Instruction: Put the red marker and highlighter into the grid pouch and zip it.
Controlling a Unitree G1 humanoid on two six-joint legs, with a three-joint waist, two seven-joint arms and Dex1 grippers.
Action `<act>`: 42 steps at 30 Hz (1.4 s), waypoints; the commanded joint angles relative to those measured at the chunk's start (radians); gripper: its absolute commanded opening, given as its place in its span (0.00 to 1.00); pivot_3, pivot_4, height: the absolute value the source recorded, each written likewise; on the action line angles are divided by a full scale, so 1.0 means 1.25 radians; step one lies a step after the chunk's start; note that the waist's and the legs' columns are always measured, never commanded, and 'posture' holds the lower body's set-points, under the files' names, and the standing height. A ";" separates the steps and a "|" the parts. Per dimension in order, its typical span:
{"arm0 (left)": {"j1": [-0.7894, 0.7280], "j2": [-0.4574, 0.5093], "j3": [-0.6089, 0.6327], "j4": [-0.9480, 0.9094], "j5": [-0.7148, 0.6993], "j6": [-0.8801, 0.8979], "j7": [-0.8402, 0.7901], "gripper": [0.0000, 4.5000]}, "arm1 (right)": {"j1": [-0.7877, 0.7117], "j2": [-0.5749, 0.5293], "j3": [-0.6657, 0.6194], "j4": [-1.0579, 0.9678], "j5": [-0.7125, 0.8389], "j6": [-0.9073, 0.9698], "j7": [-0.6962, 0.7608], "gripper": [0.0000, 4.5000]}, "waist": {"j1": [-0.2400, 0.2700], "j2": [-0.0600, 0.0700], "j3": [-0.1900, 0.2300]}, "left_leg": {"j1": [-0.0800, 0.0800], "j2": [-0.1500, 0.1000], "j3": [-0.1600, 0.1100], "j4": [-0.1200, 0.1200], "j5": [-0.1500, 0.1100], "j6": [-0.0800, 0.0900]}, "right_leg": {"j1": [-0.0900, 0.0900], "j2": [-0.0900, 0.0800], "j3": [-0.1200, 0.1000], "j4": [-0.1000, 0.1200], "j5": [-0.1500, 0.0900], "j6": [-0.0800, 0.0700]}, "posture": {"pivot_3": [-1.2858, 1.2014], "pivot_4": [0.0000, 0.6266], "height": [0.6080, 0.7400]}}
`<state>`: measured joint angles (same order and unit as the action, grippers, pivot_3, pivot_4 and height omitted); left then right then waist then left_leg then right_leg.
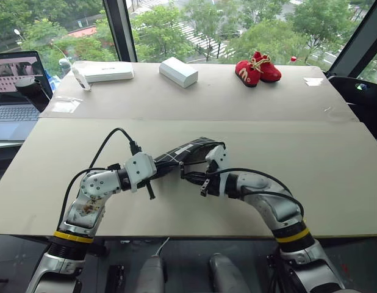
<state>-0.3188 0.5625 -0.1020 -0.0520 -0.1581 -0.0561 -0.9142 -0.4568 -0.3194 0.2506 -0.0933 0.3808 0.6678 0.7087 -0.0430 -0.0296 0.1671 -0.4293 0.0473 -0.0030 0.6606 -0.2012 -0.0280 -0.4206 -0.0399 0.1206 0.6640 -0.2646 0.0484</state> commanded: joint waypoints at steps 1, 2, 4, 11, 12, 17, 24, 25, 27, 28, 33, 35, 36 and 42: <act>-0.007 -0.001 0.003 -0.015 -0.001 -0.015 0.003 0.00 | 0.006 -0.019 -0.047 -0.037 0.025 0.011 0.010 0.01 | 0.000 0.000 0.000 | 0.000 0.000 0.000 0.000 0.000 0.000 | 0.000 0.000 0.000 0.000 0.000 0.000 | 0.52 0.24 0.93; -0.006 0.000 0.003 -0.015 -0.001 -0.015 0.003 0.00 | 0.009 -0.028 -0.056 -0.037 0.025 0.012 0.013 0.01 | 0.000 0.000 0.000 | 0.000 0.000 0.000 0.000 0.000 0.000 | 0.000 0.000 0.000 0.000 0.000 0.000 | 0.52 0.24 0.93; -0.004 0.000 0.003 -0.017 -0.001 -0.014 0.003 0.00 | 0.014 -0.045 -0.067 -0.039 0.026 0.013 0.019 0.01 | 0.000 0.000 0.000 | 0.000 0.000 0.000 0.000 0.000 0.000 | 0.000 0.000 0.000 0.000 0.000 0.000 | 0.52 0.24 0.93; -0.005 0.004 0.003 -0.015 -0.004 -0.013 0.003 0.00 | 0.000 -0.122 -0.144 0.014 0.017 -0.018 0.028 0.01 | 0.001 0.000 0.000 | 0.000 0.000 0.000 0.000 0.000 0.000 | 0.000 0.000 0.000 0.000 0.000 0.000 | 0.52 0.24 0.93; -0.007 0.005 0.002 -0.013 -0.004 -0.014 0.002 0.00 | -0.005 -0.136 -0.156 0.027 0.013 -0.026 0.031 0.01 | 0.002 0.000 0.000 | 0.000 0.000 0.000 0.000 0.000 0.000 | 0.000 0.000 0.000 0.000 0.000 0.000 | 0.52 0.24 0.93; -0.014 0.007 0.002 -0.007 -0.005 -0.015 -0.003 0.00 | -0.022 -0.188 -0.189 0.078 0.002 -0.062 0.043 0.01 | 0.000 0.000 0.000 | 0.000 0.000 0.000 0.000 0.000 0.000 | 0.000 0.000 0.000 -0.001 0.000 0.000 | 0.52 0.24 0.93; -0.019 0.010 0.003 -0.002 -0.006 -0.017 -0.009 0.00 | -0.053 -0.255 -0.211 0.201 -0.054 -0.151 0.041 0.01 | 0.000 0.000 0.000 | 0.000 0.000 0.000 0.000 0.000 0.000 | 0.000 0.000 0.000 -0.001 0.000 0.000 | 0.52 0.24 0.93; -0.019 0.010 0.003 -0.003 -0.006 -0.016 -0.010 0.00 | -0.064 -0.266 -0.217 0.233 -0.063 -0.167 0.036 0.01 | 0.000 0.000 0.000 | 0.000 0.000 0.000 0.000 0.000 0.000 | 0.000 0.000 0.000 -0.001 0.000 0.000 | 0.52 0.24 0.93; -0.019 0.011 0.005 -0.003 -0.007 -0.016 -0.011 0.00 | -0.083 -0.281 -0.228 0.284 -0.072 -0.194 0.035 0.01 | 0.001 0.000 0.000 | 0.000 0.000 0.000 0.000 0.000 0.000 | 0.000 0.000 0.000 -0.001 0.000 0.000 | 0.52 0.24 0.93; -0.019 0.012 0.005 -0.003 -0.006 -0.016 -0.011 0.00 | -0.089 -0.285 -0.232 0.302 -0.073 -0.203 0.036 0.01 | 0.000 0.000 0.000 | 0.000 0.000 0.000 0.000 0.000 0.000 | 0.000 0.000 0.000 -0.001 0.000 0.000 | 0.52 0.24 0.93; -0.021 0.013 0.001 -0.001 -0.008 -0.017 -0.010 0.00 | -0.054 -0.274 -0.202 0.253 -0.049 -0.185 0.082 0.01 | 0.000 0.000 0.000 | 0.000 0.000 0.000 0.000 0.000 0.000 | 0.000 0.000 0.001 -0.001 0.000 0.000 | 0.52 0.24 0.93; -0.023 0.010 -0.002 -0.001 -0.007 -0.018 -0.009 0.00 | -0.033 -0.265 -0.192 0.209 -0.026 -0.157 0.108 0.14 | 0.001 0.000 0.000 | 0.000 0.000 0.000 0.000 0.000 0.000 | 0.000 0.000 0.001 -0.001 0.000 0.000 | 0.52 0.24 0.93; -0.024 0.008 -0.004 -0.001 -0.008 -0.018 -0.009 0.00 | -0.023 -0.261 -0.190 0.186 -0.011 -0.144 0.124 0.19 | 0.002 0.000 0.000 | 0.000 0.000 0.000 0.000 0.000 0.000 | 0.000 0.000 0.001 -0.001 0.000 0.000 | 0.52 0.24 0.93; -0.034 -0.007 -0.020 0.017 -0.009 -0.037 -0.022 0.00 | -0.026 -0.264 -0.222 0.211 -0.013 -0.101 0.110 0.64 | 0.000 0.000 0.000 | 0.000 0.000 0.000 0.000 0.000 0.000 | 0.000 0.000 0.000 -0.001 0.000 0.000 | 0.52 0.24 0.93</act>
<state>-0.3432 0.5601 -0.1325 -0.0270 -0.1588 -0.0664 -0.9334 -0.4657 -0.6342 0.0281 0.1502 0.3582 0.5232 0.8601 -0.0428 -0.0299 0.1673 -0.4294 0.0469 -0.0026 0.6605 -0.2012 -0.0279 -0.4201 -0.0401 0.1212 0.6631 -0.2647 0.0485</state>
